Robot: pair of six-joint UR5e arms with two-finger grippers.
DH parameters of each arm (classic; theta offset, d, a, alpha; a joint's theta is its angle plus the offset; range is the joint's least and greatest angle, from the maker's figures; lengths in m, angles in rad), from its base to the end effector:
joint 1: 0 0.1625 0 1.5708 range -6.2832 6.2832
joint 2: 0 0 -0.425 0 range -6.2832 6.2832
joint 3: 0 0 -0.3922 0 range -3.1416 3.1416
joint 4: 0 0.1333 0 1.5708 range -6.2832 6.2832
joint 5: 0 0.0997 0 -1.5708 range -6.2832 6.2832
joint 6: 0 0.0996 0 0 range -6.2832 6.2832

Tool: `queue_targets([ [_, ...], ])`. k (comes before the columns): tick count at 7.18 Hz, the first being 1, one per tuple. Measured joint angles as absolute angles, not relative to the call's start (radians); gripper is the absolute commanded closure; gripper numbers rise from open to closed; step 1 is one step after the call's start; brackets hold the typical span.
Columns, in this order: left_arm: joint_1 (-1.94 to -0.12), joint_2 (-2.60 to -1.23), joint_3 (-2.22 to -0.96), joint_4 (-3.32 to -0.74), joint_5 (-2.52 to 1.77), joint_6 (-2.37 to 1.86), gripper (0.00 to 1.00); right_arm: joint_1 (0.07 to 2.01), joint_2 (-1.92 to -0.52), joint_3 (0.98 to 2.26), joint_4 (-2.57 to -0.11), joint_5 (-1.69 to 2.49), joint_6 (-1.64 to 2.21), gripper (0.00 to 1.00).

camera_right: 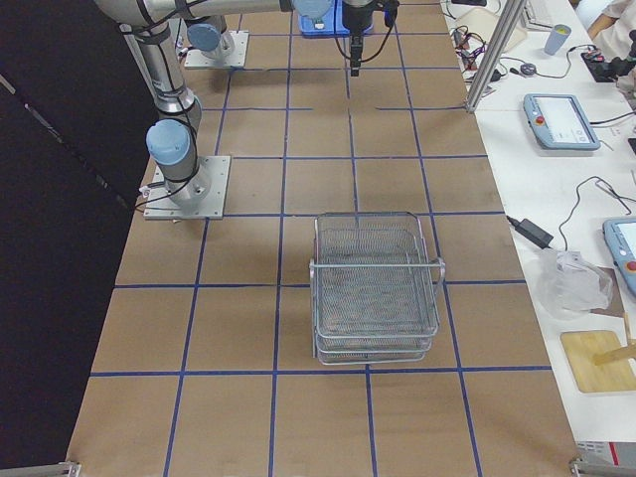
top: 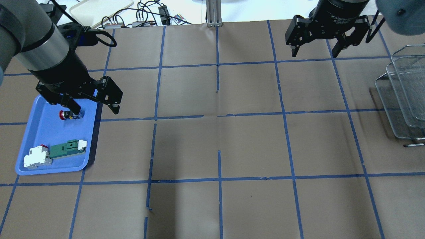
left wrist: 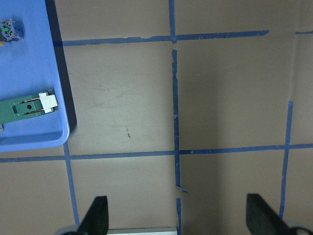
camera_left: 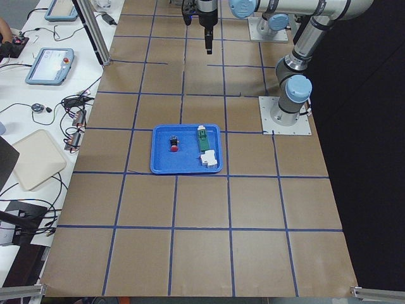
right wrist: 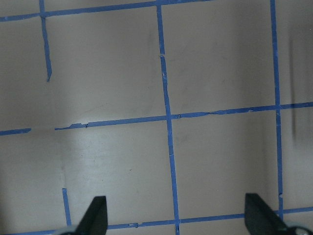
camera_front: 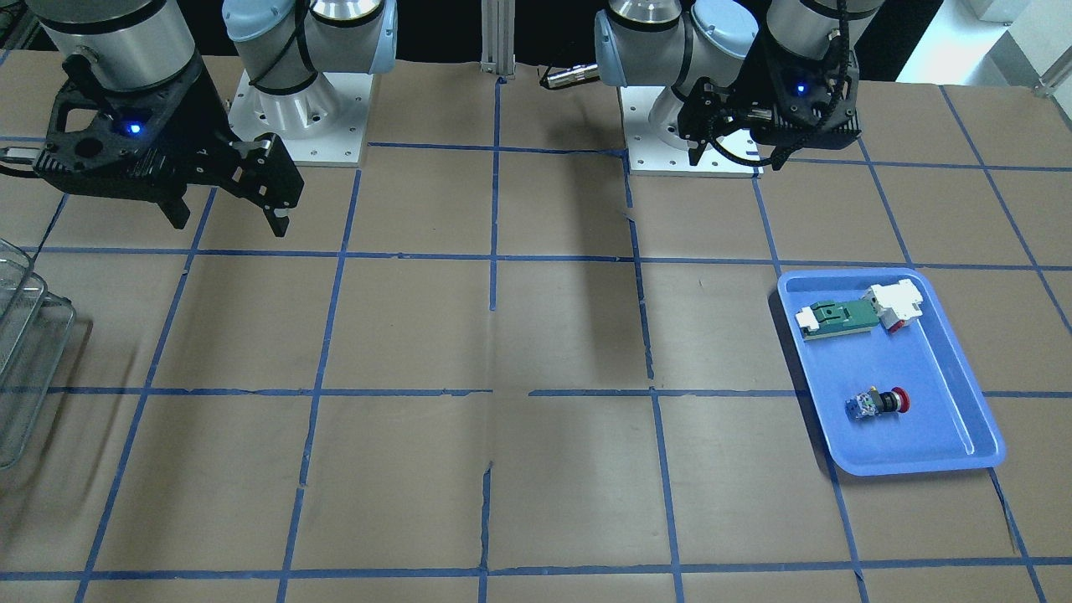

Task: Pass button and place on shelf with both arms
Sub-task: 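Move the left gripper down over the red push button in the blue tray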

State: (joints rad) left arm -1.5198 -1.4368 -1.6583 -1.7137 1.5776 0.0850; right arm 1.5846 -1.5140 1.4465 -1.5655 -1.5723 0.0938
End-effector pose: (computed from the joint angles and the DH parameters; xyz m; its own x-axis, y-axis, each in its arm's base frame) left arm -0.1108 -0.4309 0.4932 -0.9994 0.0343 0.0014 0.0342 0.9947 0.0965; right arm 0.1403 -0.5192 0.5201 -0.9968 0.0798 -0.0043 0.0799 0.9949 -0.0620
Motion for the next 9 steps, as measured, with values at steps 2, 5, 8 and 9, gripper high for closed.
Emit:
queue_targets([
  [2, -1.52, -1.435, -1.66, -1.713, 1.576, 0.085, 0.0, 1.585, -1.514, 1.447, -1.567, -1.572, 0.094, 0.0],
  [5, -1.52, -1.442, -1.662, -1.712, 1.574, 0.083, 0.0, 1.585, -1.514, 1.447, -1.569, -1.572, 0.094, 0.0],
  [8, -1.518, -1.45, -1.663, -1.695, 1.577, 0.086, 0.0, 1.585, -1.514, 1.448, -1.569, -1.572, 0.094, 0.0],
  [9, -1.518, -1.455, -1.663, -1.692, 1.577, 0.086, 0.0, 1.585, -1.514, 1.448, -1.569, -1.572, 0.094, 0.0],
])
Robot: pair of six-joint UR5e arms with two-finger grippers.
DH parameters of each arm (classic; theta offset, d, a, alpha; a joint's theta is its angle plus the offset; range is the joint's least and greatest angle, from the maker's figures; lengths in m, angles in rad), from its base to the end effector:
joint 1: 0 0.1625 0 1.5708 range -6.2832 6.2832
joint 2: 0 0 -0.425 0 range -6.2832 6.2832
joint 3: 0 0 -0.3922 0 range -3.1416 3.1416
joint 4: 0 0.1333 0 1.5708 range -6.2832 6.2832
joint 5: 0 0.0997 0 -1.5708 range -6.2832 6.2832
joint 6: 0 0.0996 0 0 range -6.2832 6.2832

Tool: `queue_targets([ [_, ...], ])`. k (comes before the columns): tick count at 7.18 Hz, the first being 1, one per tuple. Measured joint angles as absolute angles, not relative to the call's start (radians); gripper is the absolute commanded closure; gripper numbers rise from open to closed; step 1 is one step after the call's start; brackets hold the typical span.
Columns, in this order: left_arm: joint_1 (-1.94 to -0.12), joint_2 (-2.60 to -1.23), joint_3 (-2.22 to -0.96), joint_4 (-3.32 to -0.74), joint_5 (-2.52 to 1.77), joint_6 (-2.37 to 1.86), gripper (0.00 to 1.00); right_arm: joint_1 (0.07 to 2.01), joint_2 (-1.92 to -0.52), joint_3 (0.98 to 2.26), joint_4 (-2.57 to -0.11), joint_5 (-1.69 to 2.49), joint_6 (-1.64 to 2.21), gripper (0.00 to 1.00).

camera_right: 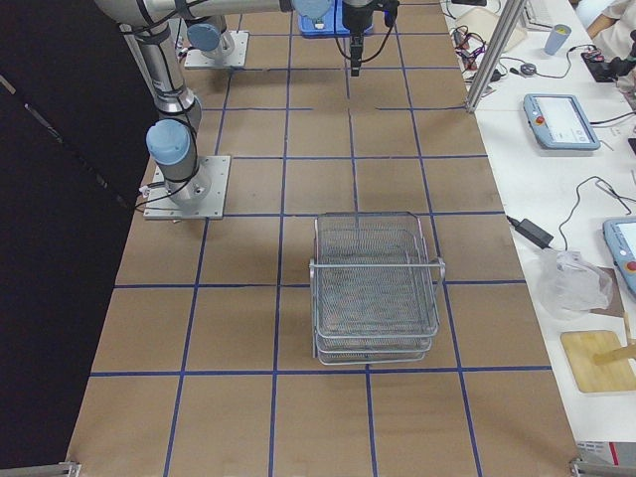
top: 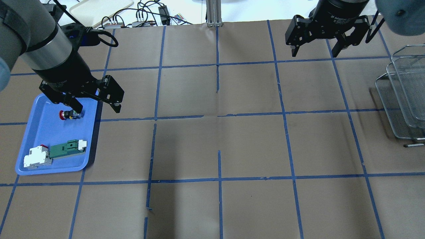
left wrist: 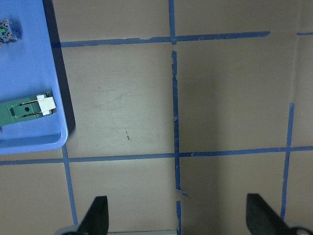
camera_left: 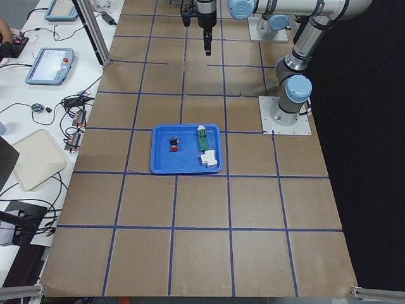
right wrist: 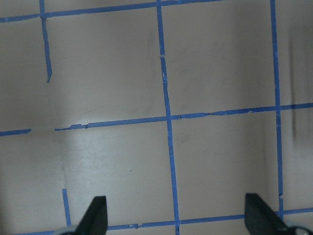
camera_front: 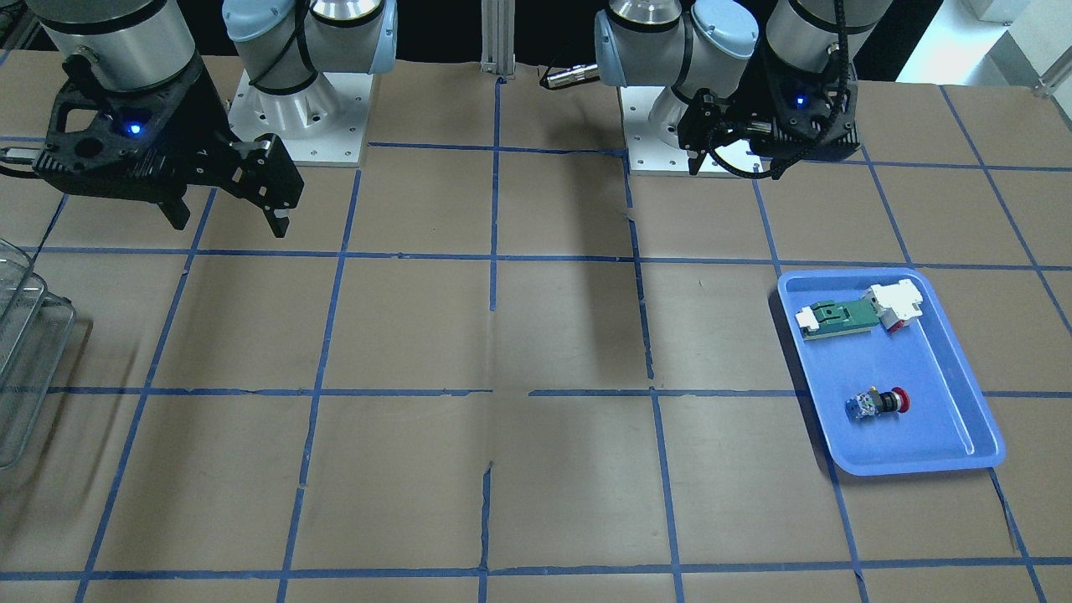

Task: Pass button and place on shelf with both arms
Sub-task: 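Move the left gripper down over the red push button in the blue tray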

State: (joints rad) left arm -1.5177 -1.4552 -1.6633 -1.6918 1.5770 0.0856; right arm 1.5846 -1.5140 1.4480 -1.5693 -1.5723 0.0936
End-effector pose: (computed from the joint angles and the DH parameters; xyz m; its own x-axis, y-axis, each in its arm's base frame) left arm -0.1095 -0.4390 0.4849 -0.9995 0.0327 0.0022 0.0327 0.9947 0.0979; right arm 0.1403 -0.5195 0.5197 -0.9968 0.0796 -0.0045 0.0797 0.9947 -0.0643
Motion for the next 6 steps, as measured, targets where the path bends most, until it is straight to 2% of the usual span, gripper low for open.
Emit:
queue_targets([
  [4, -1.508, -1.46, -1.667, -1.689, 1.58, 0.082, 0.0, 1.585, -1.514, 1.448, -1.568, -1.573, 0.094, 0.0],
  [6, -1.433, -1.46, -1.689, -1.663, 1.582, 0.073, 0.0, 1.585, -1.514, 1.449, -1.568, -1.573, 0.094, 0.0],
])
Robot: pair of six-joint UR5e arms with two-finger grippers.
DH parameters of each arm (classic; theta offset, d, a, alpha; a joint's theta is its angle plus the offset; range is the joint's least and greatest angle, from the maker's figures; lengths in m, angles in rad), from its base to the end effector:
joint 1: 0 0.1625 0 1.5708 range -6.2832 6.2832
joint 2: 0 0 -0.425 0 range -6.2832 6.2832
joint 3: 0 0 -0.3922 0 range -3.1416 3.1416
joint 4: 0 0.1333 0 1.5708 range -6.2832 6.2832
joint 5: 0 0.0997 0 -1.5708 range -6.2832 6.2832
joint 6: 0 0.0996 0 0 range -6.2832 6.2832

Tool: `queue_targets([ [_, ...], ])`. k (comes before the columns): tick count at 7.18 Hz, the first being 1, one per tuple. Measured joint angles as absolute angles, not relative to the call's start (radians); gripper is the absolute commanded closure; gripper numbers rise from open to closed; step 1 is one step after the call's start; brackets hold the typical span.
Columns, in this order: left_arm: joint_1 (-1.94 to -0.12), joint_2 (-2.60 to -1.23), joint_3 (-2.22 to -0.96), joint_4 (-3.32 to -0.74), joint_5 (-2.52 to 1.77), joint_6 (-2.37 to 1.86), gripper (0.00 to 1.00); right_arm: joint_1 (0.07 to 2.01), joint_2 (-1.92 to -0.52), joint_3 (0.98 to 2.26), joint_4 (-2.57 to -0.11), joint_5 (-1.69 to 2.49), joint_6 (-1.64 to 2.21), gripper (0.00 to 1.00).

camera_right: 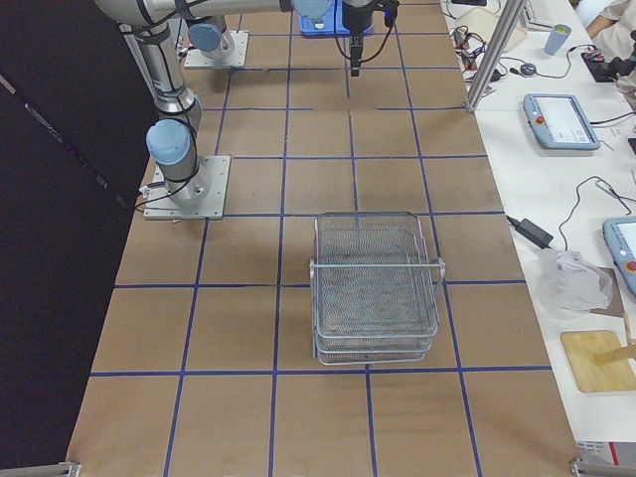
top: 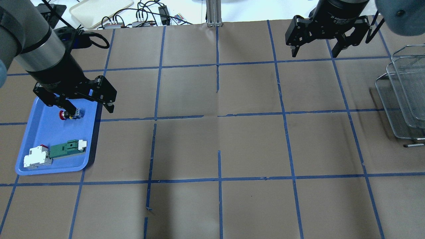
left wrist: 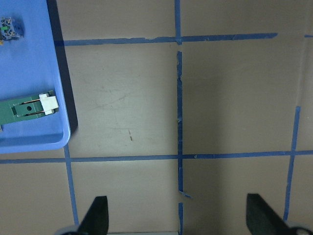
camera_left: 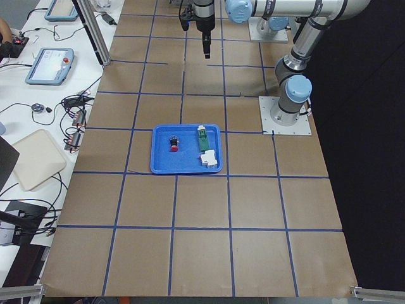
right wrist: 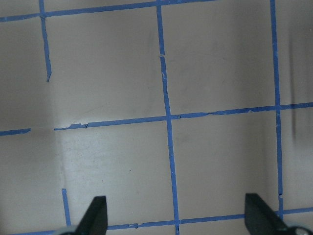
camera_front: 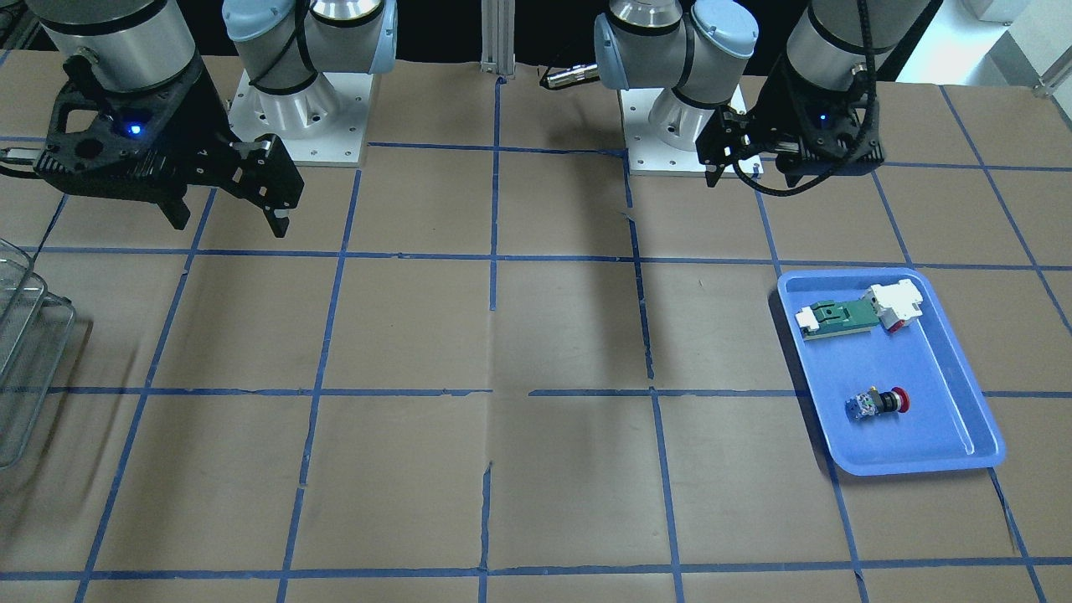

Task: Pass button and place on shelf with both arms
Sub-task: 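Move the left gripper down over the red push button in the blue tray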

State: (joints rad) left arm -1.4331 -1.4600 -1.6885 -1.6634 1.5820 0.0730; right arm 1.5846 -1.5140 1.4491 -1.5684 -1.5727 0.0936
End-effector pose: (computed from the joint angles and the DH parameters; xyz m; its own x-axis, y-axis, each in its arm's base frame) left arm -0.0713 -0.4485 0.4732 -0.9979 -0.0639 -0.0039 -0.0640 0.9929 0.0999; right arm 0.1403 -0.5193 0.5191 -0.9968 0.0797 -0.0039 0.0797 0.9949 -0.0624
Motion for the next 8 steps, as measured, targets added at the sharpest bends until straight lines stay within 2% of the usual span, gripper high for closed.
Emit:
queue_targets([
  [3, -1.154, -1.491, -1.713, -1.568, 1.577, 0.033, 0.0, 1.585, -1.514, 1.449, -1.569, -1.572, 0.094, 0.0],
  [5, -0.98, -1.567, -1.712, -1.461, 1.565, -0.171, 0.0, 1.585, -1.514, 1.449, -1.57, -1.572, 0.094, 0.0],
  [8, -0.914, -1.691, -1.697, -1.325, 1.545, -0.538, 0.0, 1.585, -1.514, 1.45, -1.571, -1.572, 0.094, 0.0],
])
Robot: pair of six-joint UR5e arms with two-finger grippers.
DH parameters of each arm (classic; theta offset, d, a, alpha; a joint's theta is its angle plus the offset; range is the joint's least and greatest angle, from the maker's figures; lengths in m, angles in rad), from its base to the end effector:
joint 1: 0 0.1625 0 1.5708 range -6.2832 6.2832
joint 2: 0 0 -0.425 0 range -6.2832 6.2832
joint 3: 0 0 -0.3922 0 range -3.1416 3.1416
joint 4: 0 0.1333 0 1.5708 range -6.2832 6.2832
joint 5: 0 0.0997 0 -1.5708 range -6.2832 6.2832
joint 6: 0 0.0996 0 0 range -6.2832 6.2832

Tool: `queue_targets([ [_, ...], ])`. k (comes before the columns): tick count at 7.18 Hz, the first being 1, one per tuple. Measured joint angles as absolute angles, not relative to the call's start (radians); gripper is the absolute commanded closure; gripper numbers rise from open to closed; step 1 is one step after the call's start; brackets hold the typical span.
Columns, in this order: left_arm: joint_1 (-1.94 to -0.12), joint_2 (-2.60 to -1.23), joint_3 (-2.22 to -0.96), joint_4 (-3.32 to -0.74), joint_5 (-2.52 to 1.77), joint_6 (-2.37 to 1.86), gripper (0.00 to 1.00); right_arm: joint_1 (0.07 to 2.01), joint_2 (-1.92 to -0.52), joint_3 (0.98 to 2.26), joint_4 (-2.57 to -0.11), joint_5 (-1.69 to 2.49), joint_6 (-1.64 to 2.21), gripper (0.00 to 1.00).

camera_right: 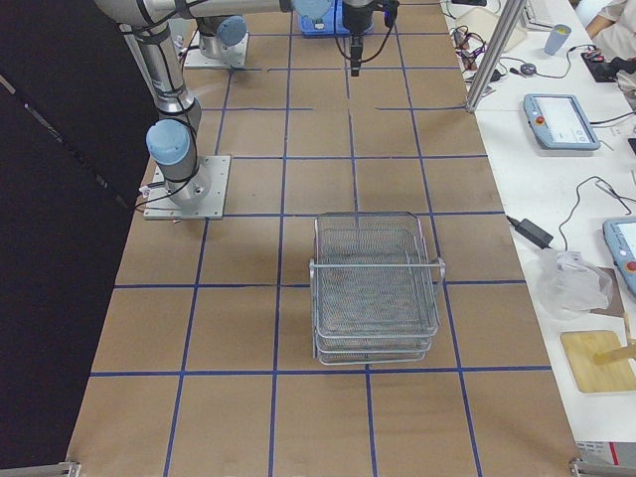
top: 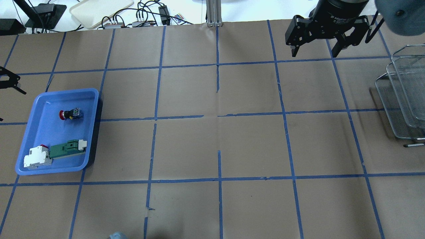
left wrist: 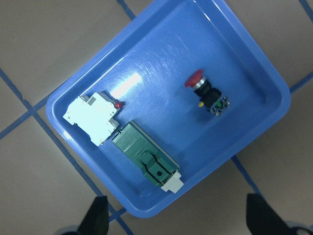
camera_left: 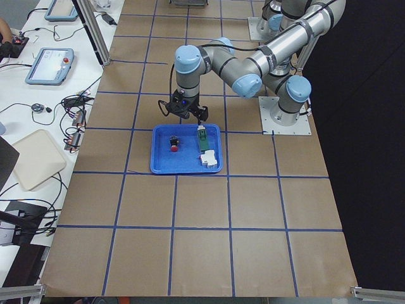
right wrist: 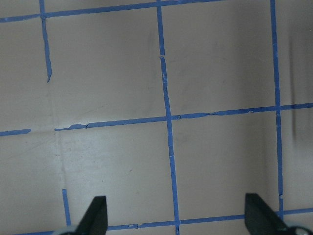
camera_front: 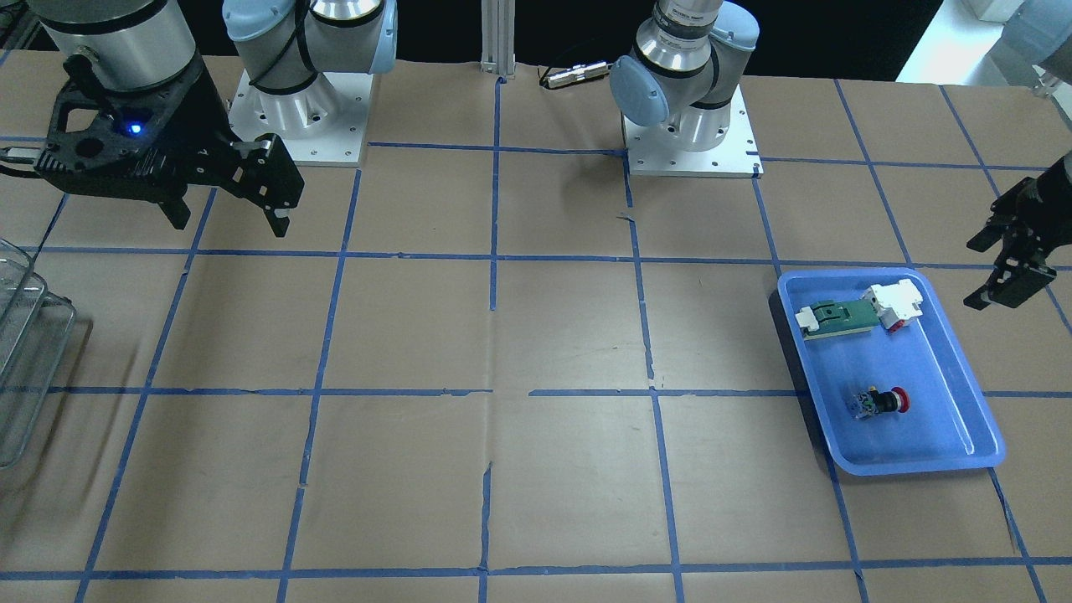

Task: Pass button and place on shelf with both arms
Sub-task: 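Move the left gripper down over the red push button in the blue tray, then close the left gripper on the red push button's base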

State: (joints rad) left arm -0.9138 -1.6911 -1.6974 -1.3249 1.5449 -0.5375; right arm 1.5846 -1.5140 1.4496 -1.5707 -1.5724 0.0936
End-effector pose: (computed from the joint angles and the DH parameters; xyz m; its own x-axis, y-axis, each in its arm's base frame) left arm 0.2167 -0.5034 0.3889 -0.3672 -0.9299 0.0217 -0.9299 0.3676 0.0141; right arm 0.1403 -0.5195 0.5191 -0.9968 0.0796 -0.0044 0.0797 0.9948 -0.0641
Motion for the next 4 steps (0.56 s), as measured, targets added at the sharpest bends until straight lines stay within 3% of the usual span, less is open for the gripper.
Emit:
queue_targets([
  [4, -0.89, -1.868, -1.659, -1.181, 1.445, -0.8, 0.0, 1.585, -1.514, 1.45, -1.57, -1.572, 0.094, 0.0],
])
